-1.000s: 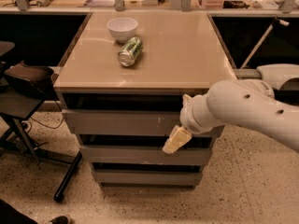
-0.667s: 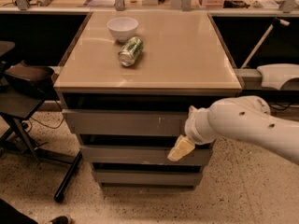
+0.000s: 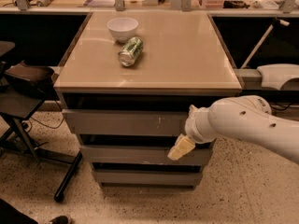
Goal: Open top drawer
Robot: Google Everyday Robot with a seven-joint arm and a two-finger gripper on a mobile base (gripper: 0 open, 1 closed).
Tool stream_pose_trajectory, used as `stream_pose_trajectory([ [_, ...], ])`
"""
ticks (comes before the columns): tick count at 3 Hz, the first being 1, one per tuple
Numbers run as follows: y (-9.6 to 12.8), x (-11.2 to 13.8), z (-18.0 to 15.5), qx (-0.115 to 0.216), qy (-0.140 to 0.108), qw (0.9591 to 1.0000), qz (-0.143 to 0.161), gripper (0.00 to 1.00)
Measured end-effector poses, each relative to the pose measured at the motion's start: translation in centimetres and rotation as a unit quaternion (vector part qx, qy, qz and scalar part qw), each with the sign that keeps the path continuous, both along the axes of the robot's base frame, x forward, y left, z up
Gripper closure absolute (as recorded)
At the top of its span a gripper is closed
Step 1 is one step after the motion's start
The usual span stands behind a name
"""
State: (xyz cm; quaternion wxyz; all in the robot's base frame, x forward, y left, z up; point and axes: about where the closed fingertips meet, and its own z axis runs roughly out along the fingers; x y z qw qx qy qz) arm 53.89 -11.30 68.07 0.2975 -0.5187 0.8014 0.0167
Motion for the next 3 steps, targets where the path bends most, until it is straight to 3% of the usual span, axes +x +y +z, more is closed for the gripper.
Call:
stream_pose_trajectory([
  [1,0.5,0.8,0.0,-0.027,-0.006,0.9996,0.002,0.0],
  [2,2.1,1.9,-1.3,-0.077,-0.015,0.9968,0.014,0.0],
  [3,3.7,2.9,-1.1,-0.087,-0.027,0.9956,0.022,0.0],
])
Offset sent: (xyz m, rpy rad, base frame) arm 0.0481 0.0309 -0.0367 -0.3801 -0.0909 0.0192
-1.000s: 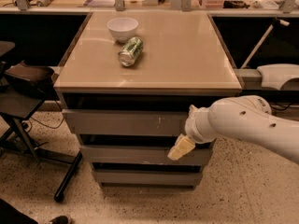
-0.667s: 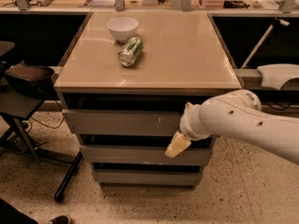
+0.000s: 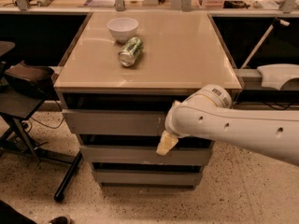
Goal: Open top drawer
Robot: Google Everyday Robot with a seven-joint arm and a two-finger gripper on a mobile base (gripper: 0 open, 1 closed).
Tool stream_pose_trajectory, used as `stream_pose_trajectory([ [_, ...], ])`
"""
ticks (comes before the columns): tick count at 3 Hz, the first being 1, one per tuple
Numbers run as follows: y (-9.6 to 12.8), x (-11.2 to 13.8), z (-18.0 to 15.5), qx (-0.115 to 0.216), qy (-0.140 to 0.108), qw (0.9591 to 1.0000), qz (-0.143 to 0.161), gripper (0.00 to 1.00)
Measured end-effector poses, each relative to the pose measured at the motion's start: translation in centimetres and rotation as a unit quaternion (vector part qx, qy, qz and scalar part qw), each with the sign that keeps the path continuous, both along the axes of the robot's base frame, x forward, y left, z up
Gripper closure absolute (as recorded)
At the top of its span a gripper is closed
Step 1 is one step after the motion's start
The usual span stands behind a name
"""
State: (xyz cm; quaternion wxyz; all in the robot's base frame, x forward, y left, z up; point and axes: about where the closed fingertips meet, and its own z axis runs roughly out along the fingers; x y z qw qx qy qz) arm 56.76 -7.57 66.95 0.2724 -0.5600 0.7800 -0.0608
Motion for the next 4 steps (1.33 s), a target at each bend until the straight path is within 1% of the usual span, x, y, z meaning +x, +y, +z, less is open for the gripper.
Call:
stream_pose_trajectory([
  [1,-1.4,1.0,-1.5,0.01,0.011,0.9997,-0.018,0.0],
  [2,-5.1,4.2,-3.8,0.04,0.02,0.9973,-0.058,0.0],
  [3,-4.8,5.4,-4.2,0.048,0.02,0.997,-0.058,0.0],
  [4,-4.8,5.3,-4.2,0.048,0.02,0.997,-0.058,0.19],
])
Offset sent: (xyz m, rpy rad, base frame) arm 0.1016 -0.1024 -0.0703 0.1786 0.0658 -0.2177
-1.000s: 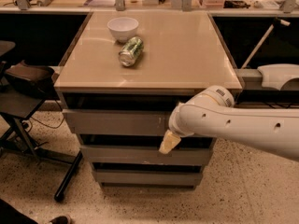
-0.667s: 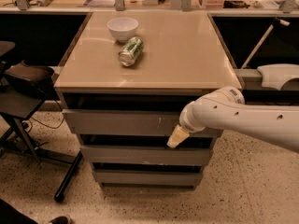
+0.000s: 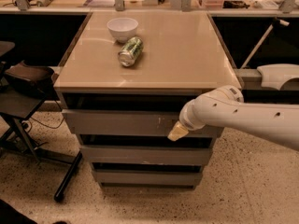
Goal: Open top drawer
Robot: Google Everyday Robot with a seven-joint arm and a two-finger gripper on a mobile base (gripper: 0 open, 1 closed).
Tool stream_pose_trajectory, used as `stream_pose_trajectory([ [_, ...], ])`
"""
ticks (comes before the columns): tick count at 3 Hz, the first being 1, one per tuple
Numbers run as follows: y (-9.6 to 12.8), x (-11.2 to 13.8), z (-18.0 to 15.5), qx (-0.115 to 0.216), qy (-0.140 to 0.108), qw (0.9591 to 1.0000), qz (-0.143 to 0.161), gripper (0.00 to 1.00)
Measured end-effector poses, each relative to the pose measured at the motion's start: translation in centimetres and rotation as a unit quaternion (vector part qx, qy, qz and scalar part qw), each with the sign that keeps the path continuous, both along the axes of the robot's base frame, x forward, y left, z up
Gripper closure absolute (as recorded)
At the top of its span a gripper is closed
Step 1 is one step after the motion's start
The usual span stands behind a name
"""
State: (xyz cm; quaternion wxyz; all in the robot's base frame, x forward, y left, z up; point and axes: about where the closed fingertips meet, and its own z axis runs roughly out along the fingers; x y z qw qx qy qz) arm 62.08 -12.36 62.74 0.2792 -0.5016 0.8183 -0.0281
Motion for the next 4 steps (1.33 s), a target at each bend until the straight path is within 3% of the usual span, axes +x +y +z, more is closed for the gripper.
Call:
stream_pose_trajectory([
  [3,-0.4,0.4,0.9,0.0,0.0,1.0,0.0,0.89],
  [4,-0.6,0.3,1.3,0.0,0.0,1.0,0.0,1.0],
])
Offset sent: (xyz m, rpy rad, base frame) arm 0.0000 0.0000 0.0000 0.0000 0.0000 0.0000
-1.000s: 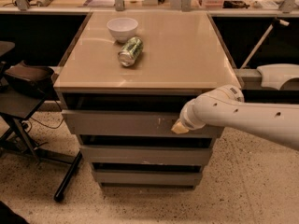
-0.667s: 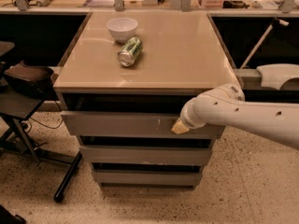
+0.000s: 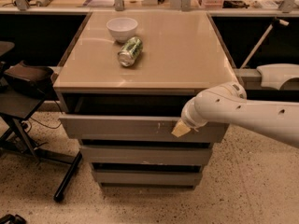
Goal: Open top drawer
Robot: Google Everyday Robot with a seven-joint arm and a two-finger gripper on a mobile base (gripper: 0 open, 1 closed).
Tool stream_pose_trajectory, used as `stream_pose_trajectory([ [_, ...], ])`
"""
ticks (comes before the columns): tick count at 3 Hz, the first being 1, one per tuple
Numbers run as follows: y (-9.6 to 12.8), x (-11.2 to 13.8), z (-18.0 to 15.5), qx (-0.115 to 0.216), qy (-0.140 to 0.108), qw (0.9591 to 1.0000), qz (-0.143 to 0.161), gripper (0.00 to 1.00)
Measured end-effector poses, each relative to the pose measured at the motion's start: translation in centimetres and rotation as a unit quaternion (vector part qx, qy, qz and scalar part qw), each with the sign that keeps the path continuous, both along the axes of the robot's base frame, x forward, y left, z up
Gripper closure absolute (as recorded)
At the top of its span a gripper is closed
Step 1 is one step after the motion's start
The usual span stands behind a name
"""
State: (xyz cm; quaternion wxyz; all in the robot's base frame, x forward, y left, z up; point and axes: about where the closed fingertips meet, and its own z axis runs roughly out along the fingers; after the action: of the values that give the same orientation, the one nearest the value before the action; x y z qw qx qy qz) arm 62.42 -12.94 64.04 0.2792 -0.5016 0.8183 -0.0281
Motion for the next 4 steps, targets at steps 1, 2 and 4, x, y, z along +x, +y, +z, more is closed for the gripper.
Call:
stream_pose_trajectory([
  [1,-0.2,-0.4,0.0,-0.001,-0.002,1.0,-0.002,1.0],
  [2,-0.2,-0.5,0.4,-0.003,-0.01,0.9999,0.0,1.0],
  [4,-1.1,-2.9,0.9,-0.007,-0.031,0.9993,-0.018,1.0],
])
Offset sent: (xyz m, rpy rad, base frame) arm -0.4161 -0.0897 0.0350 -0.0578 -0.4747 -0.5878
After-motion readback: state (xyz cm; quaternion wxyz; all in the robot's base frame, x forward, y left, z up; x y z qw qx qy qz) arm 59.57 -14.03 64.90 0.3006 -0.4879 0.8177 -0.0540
